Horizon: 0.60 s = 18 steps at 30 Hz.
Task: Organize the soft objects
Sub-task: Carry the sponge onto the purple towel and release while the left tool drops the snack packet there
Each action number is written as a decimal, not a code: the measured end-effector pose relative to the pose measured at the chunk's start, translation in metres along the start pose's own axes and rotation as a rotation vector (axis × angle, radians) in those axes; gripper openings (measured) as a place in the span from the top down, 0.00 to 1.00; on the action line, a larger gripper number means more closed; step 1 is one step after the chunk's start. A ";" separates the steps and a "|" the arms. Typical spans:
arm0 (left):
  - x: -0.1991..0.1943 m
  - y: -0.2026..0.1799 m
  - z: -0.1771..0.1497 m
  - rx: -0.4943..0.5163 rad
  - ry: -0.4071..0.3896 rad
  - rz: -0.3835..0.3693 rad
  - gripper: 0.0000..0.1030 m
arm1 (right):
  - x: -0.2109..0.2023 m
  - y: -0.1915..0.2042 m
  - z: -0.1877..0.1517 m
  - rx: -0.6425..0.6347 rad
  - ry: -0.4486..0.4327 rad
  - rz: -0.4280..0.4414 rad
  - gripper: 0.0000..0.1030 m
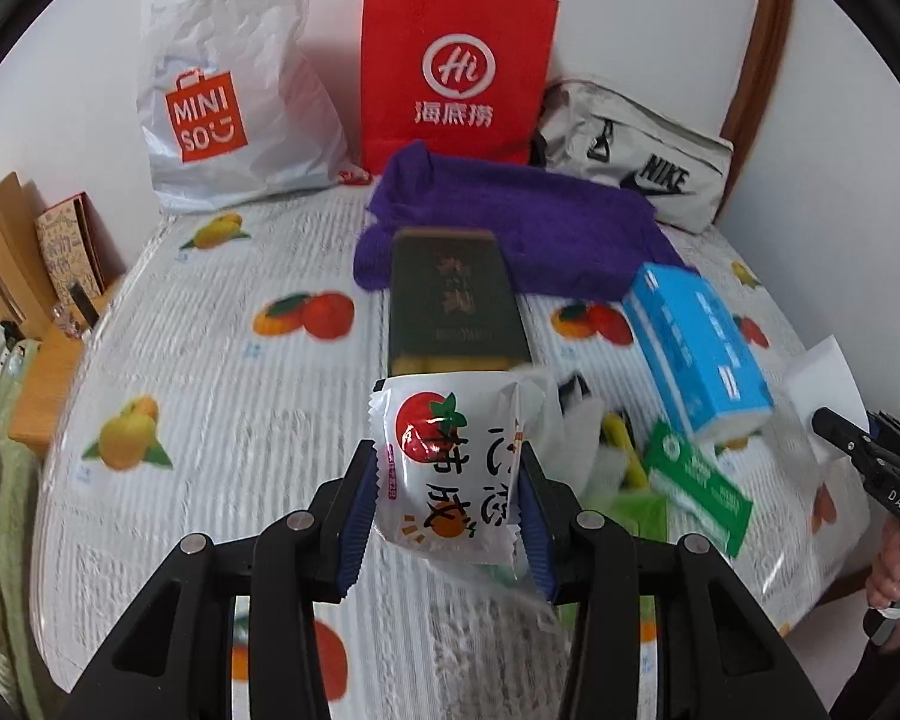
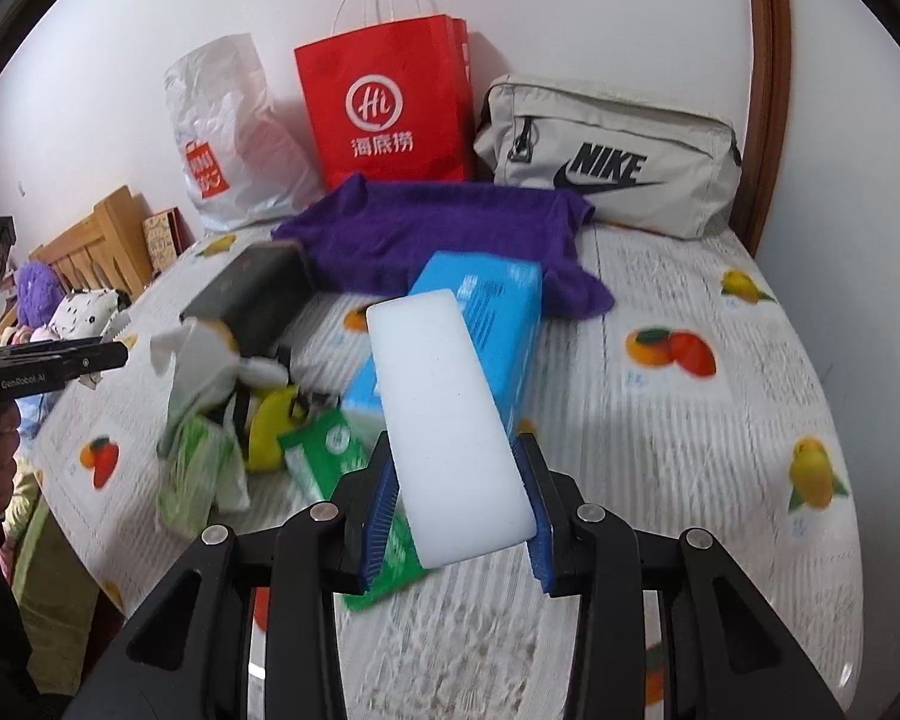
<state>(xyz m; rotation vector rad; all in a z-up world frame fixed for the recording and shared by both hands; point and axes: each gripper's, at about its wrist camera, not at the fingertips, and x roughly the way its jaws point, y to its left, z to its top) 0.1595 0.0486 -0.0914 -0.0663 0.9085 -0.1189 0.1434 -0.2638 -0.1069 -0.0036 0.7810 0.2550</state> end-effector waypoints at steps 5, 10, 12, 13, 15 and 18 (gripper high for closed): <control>0.007 0.006 0.026 -0.035 0.005 -0.018 0.60 | 0.019 -0.009 0.036 0.028 0.024 0.002 0.63; 0.020 0.010 0.050 -0.033 0.018 0.004 0.60 | 0.039 -0.012 0.071 0.026 0.025 -0.013 0.63; 0.027 0.014 0.058 -0.042 0.025 -0.002 0.60 | 0.048 -0.014 0.087 0.023 0.023 -0.017 0.63; 0.030 0.016 0.062 -0.046 0.029 -0.003 0.60 | 0.051 -0.015 0.093 0.021 0.020 -0.017 0.63; 0.036 0.020 0.070 -0.051 0.034 -0.002 0.60 | 0.061 -0.018 0.108 0.021 0.015 -0.025 0.63; 0.050 0.027 0.084 -0.064 0.046 -0.005 0.60 | 0.082 -0.027 0.129 0.024 0.017 -0.029 0.63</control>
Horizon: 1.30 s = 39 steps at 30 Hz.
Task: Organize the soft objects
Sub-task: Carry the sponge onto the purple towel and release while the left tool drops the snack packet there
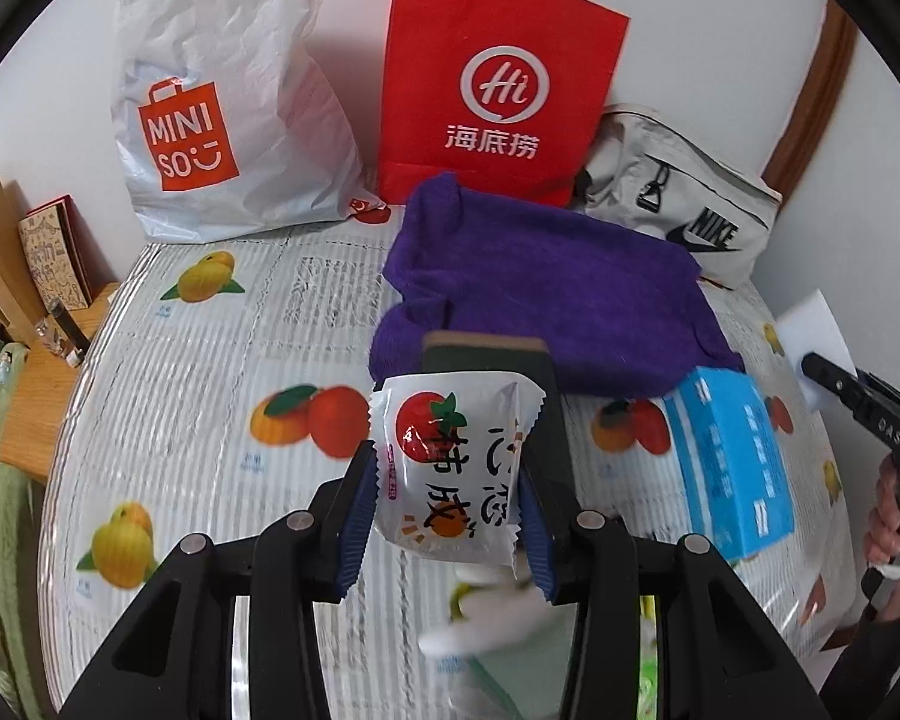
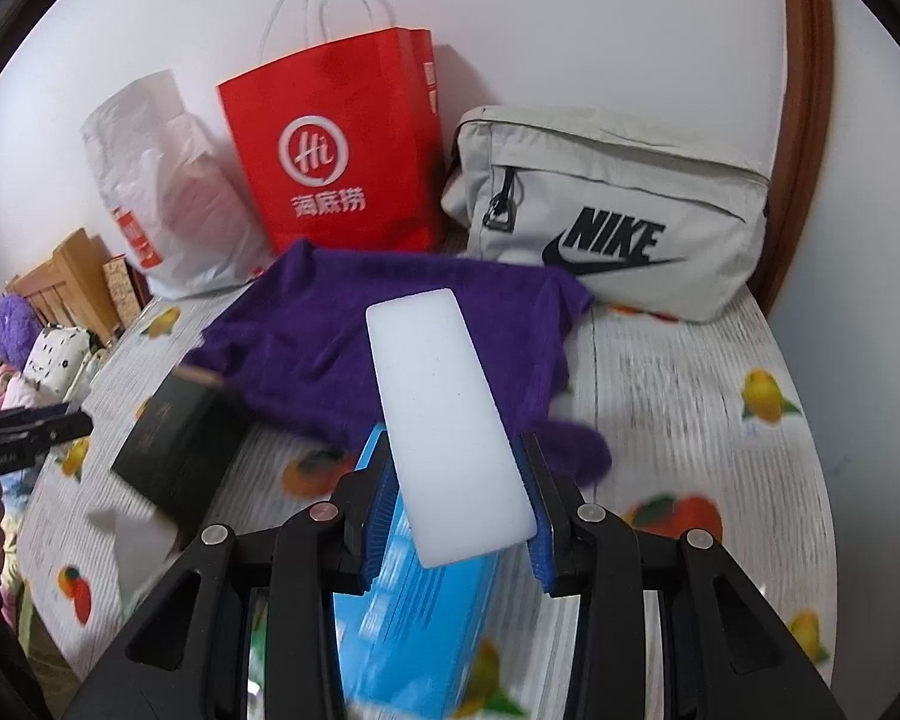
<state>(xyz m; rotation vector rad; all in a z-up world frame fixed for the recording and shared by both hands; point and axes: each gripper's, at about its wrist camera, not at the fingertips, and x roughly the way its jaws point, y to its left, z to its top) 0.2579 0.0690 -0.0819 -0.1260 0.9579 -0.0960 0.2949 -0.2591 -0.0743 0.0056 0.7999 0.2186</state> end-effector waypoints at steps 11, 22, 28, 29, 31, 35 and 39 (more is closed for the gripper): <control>0.053 0.003 0.044 -0.025 0.048 -0.051 0.60 | 0.089 -0.016 0.042 -0.016 0.107 0.007 0.63; 0.112 -0.019 0.102 0.053 0.064 -0.050 0.60 | 0.142 -0.021 0.040 -0.062 0.240 0.003 0.63; 0.152 -0.017 0.133 0.061 0.112 -0.035 0.60 | 0.153 -0.023 0.038 -0.062 0.279 0.023 0.63; 0.156 -0.017 0.136 0.063 0.116 -0.028 0.60 | 0.154 -0.023 0.038 -0.057 0.283 0.039 0.63; 0.164 -0.017 0.144 0.059 0.113 -0.029 0.60 | 0.155 -0.025 0.038 -0.054 0.288 0.052 0.63; 0.175 -0.019 0.154 0.053 0.112 -0.026 0.60 | 0.158 -0.025 0.036 -0.054 0.294 0.055 0.63; 0.186 -0.026 0.161 0.062 0.123 -0.031 0.58 | 0.165 -0.022 0.036 -0.061 0.300 0.050 0.63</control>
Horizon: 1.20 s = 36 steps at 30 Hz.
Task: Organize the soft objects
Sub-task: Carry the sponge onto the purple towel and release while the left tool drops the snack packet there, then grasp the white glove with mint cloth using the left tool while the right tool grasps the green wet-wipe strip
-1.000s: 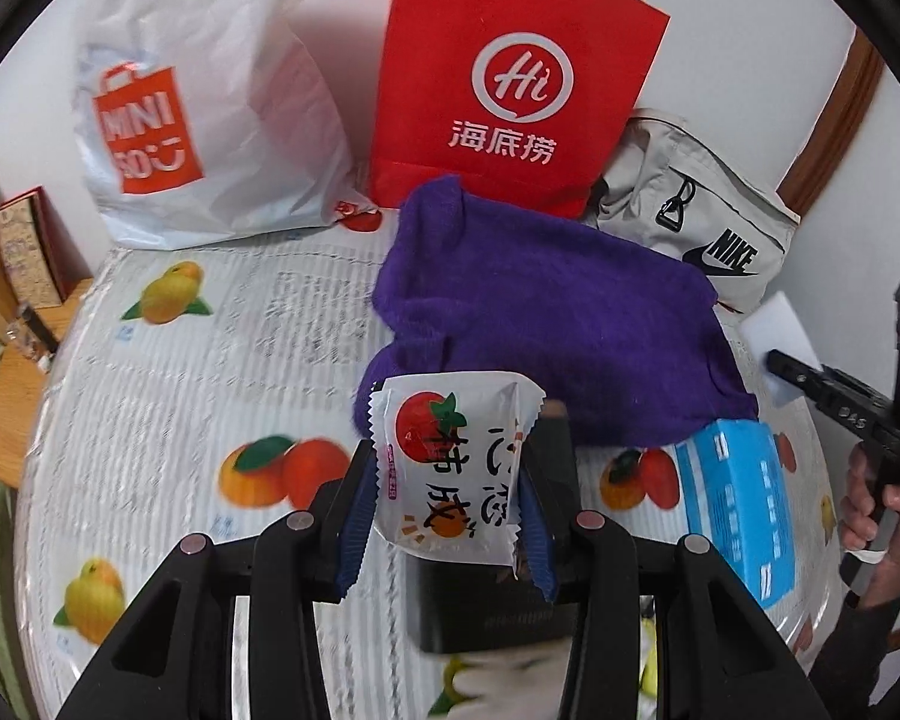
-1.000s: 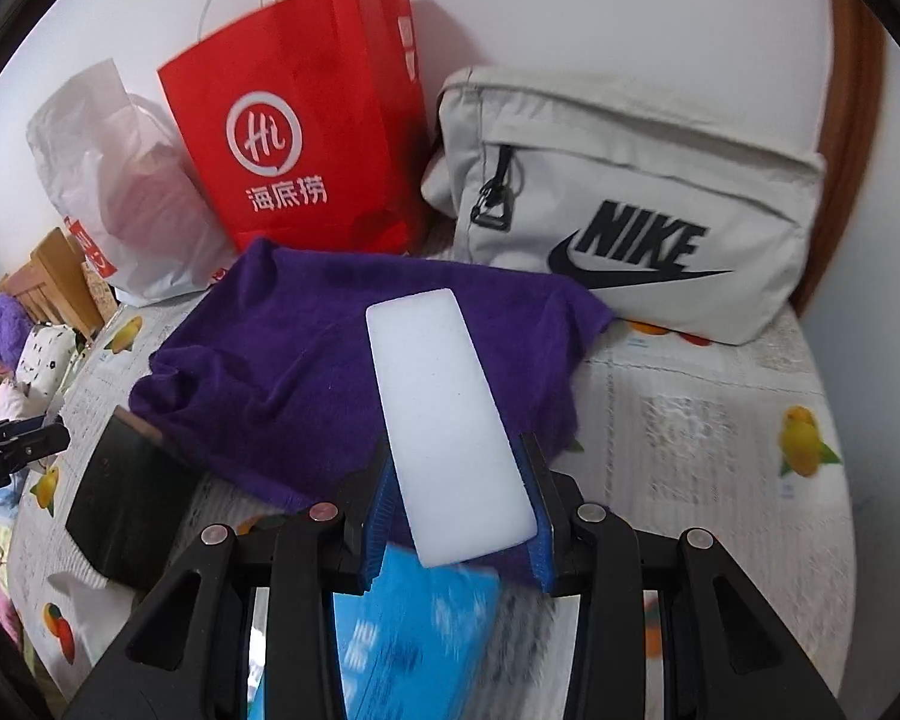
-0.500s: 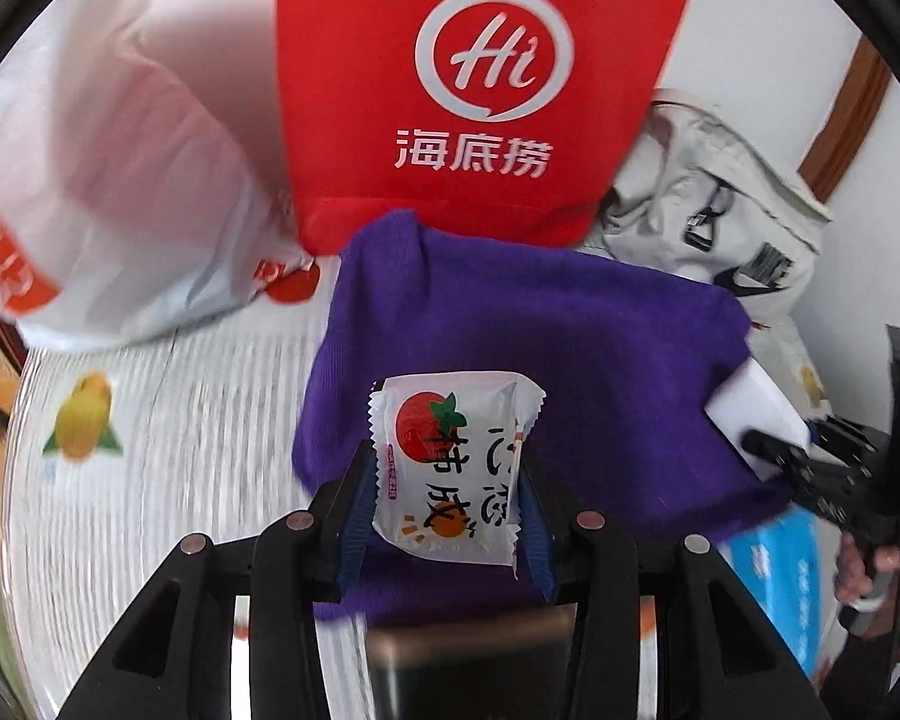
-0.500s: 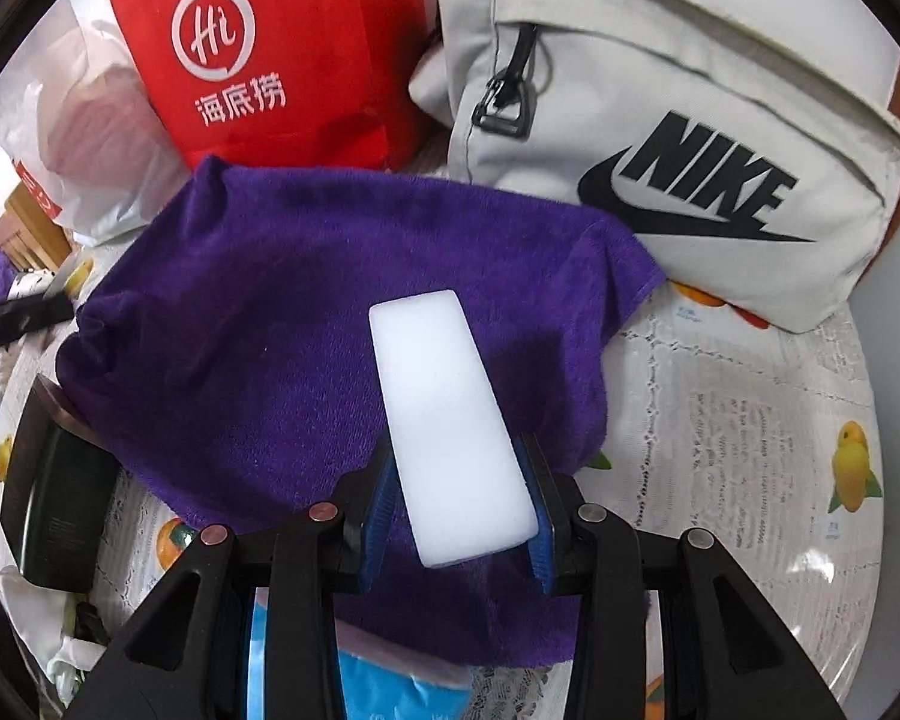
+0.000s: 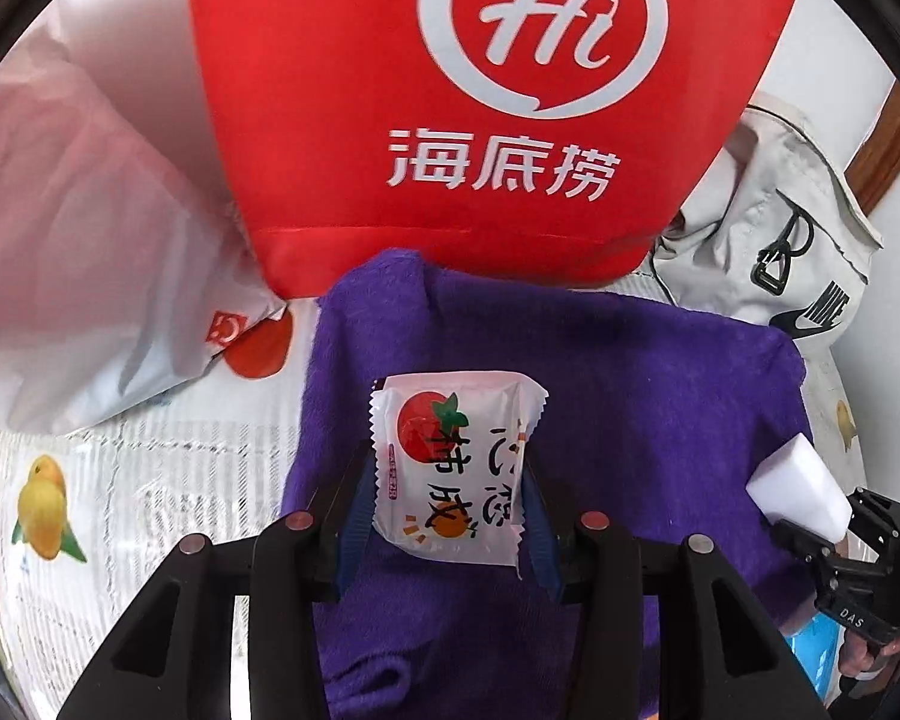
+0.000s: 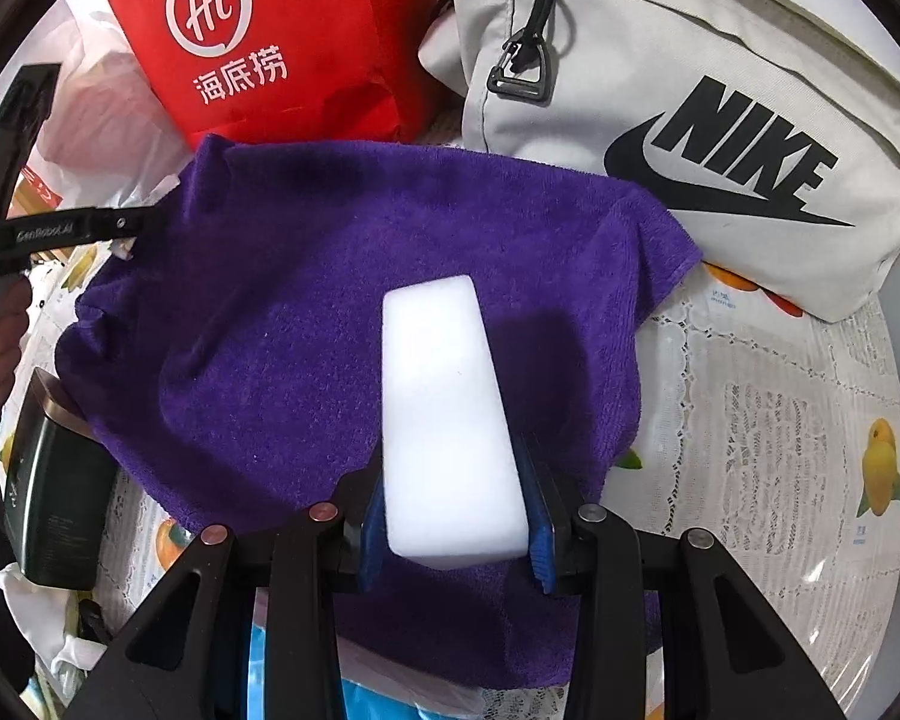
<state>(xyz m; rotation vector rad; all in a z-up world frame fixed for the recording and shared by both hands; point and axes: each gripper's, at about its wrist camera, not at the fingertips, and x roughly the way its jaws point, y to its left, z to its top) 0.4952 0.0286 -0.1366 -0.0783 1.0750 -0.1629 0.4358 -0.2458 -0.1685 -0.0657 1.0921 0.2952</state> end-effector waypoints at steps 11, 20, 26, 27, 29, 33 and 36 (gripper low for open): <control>0.003 -0.017 0.007 0.048 0.008 0.051 0.31 | -0.020 0.007 0.001 -0.010 -0.061 0.005 0.29; -0.050 -0.011 -0.019 0.041 -0.024 0.041 0.30 | -0.061 0.006 -0.006 0.031 -0.103 -0.092 0.23; -0.094 -0.015 -0.043 0.016 -0.031 0.002 0.30 | -0.104 0.013 -0.025 0.079 -0.154 -0.072 0.23; -0.100 -0.016 -0.049 0.022 -0.036 0.011 0.30 | -0.113 0.018 -0.031 0.071 -0.168 -0.075 0.23; -0.113 -0.019 -0.064 0.031 -0.047 0.032 0.30 | -0.127 0.028 -0.042 0.057 -0.205 -0.078 0.23; -0.133 -0.022 -0.100 0.030 -0.042 -0.015 0.30 | -0.150 0.043 -0.069 0.069 -0.255 -0.080 0.23; -0.146 -0.026 -0.131 0.020 -0.050 -0.032 0.30 | -0.162 0.058 -0.088 0.031 -0.247 -0.079 0.23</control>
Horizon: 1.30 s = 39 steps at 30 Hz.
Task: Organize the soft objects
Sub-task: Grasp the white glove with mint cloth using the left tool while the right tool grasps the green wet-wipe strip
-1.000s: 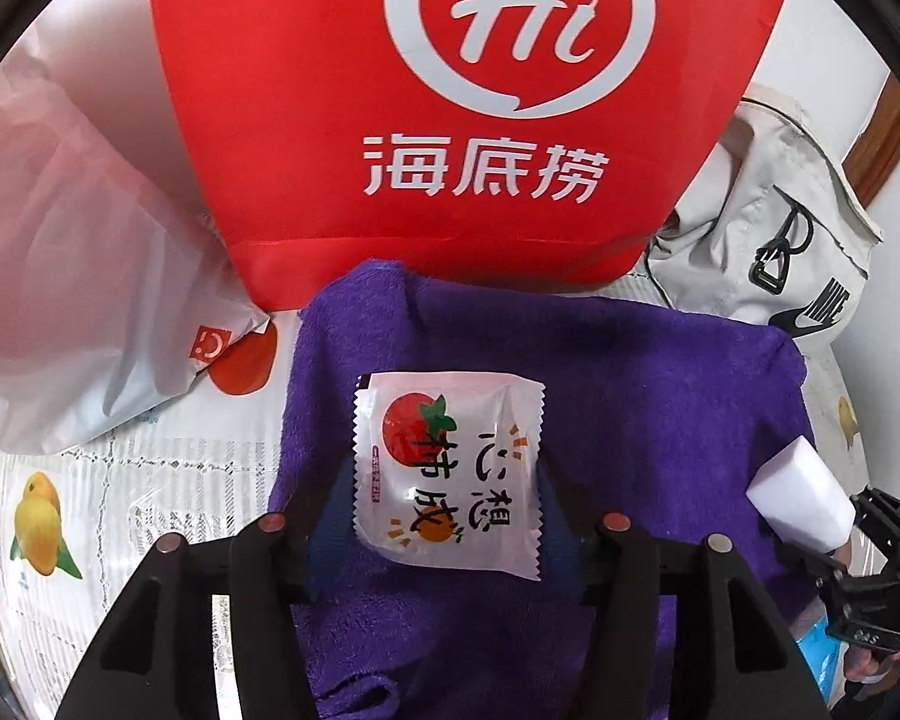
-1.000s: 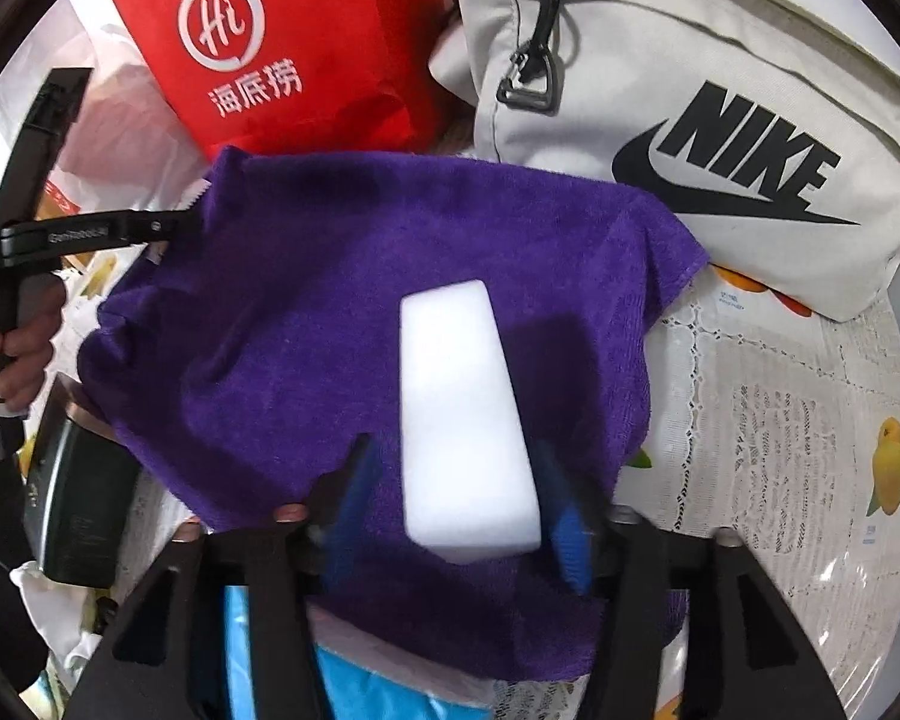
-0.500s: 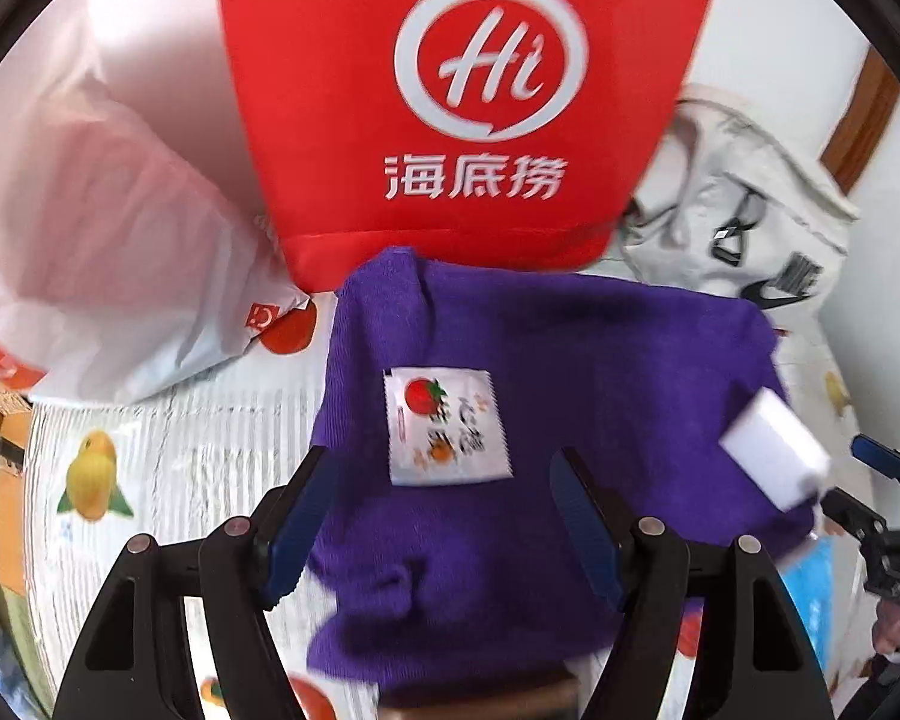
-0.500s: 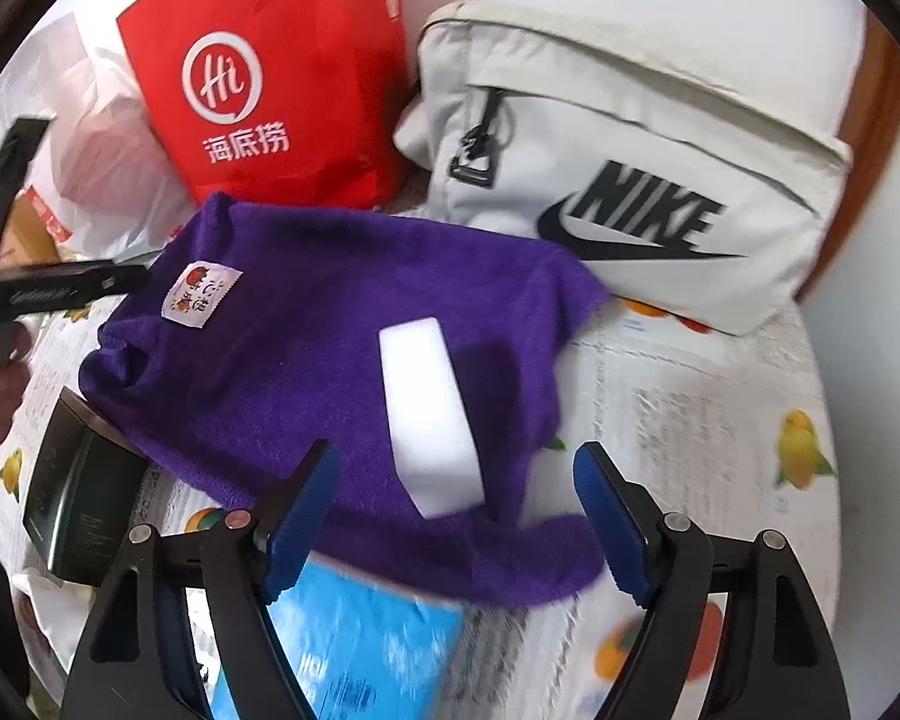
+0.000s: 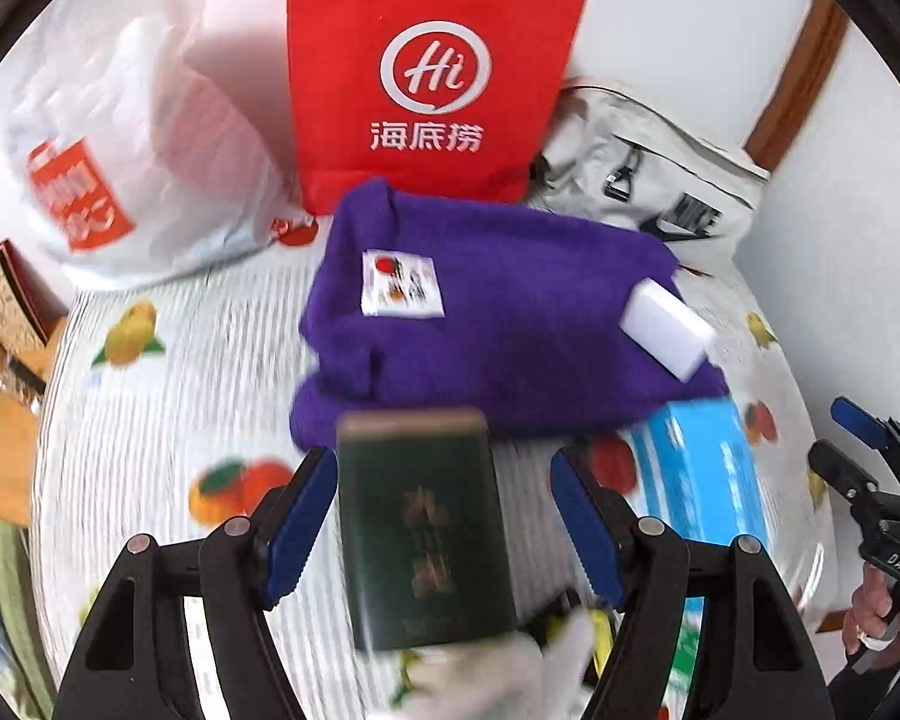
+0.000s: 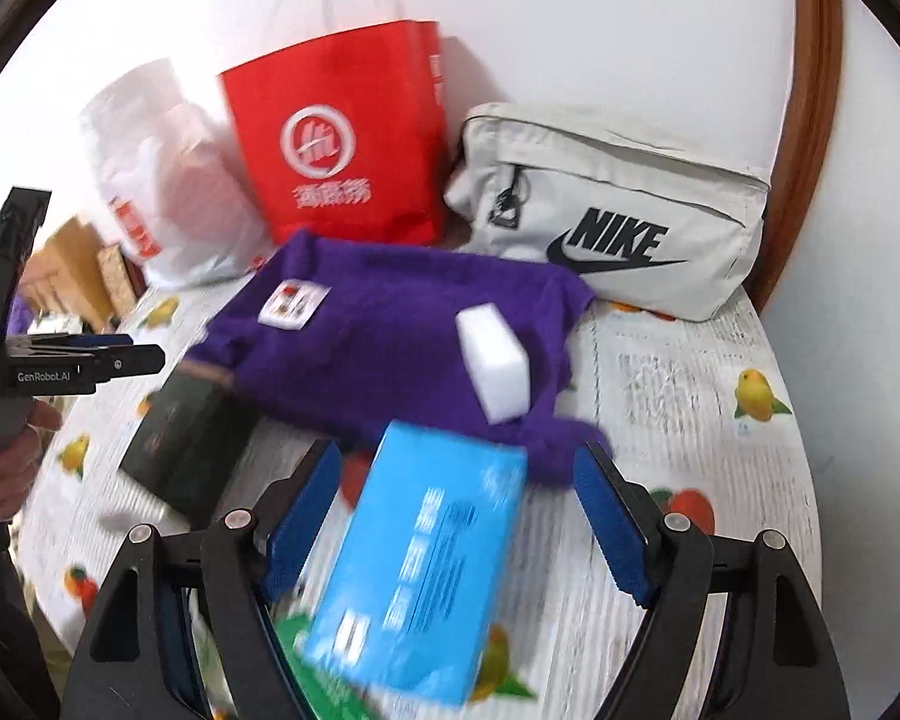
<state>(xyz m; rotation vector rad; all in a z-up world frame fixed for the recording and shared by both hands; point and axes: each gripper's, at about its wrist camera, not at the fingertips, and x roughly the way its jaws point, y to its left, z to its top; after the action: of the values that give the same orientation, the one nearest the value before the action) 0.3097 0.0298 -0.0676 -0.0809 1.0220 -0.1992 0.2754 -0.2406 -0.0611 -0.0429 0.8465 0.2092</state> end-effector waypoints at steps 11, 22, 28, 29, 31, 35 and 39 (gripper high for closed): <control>-0.022 -0.023 -0.090 0.083 -0.018 0.003 0.26 | -0.043 0.042 -0.079 -0.101 -0.051 -0.071 0.23; 0.011 -0.029 -0.125 0.095 -0.027 -0.017 0.25 | -0.043 0.046 -0.135 -0.043 -0.014 -0.001 0.23; 0.019 -0.026 -0.127 0.076 -0.057 -0.036 0.65 | -0.038 0.048 -0.150 -0.050 0.001 0.008 0.23; 0.020 -0.026 -0.127 0.085 -0.051 -0.039 0.72 | -0.036 0.049 -0.152 -0.052 0.005 0.010 0.23; 0.014 -0.022 -0.127 0.065 -0.070 -0.064 0.87 | -0.032 0.049 -0.154 -0.048 0.013 0.024 0.23; -0.011 -0.009 -0.128 0.023 -0.107 -0.121 0.87 | -0.021 0.048 -0.157 -0.042 0.032 0.034 0.23; -0.027 0.001 -0.132 0.010 -0.124 -0.060 0.87 | -0.007 0.047 -0.159 -0.057 0.053 0.036 0.23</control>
<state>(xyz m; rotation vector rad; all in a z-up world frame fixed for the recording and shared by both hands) 0.1833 0.0391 -0.1141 -0.1135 0.8958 -0.2511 0.1438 -0.2146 -0.1595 -0.0871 0.8941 0.2667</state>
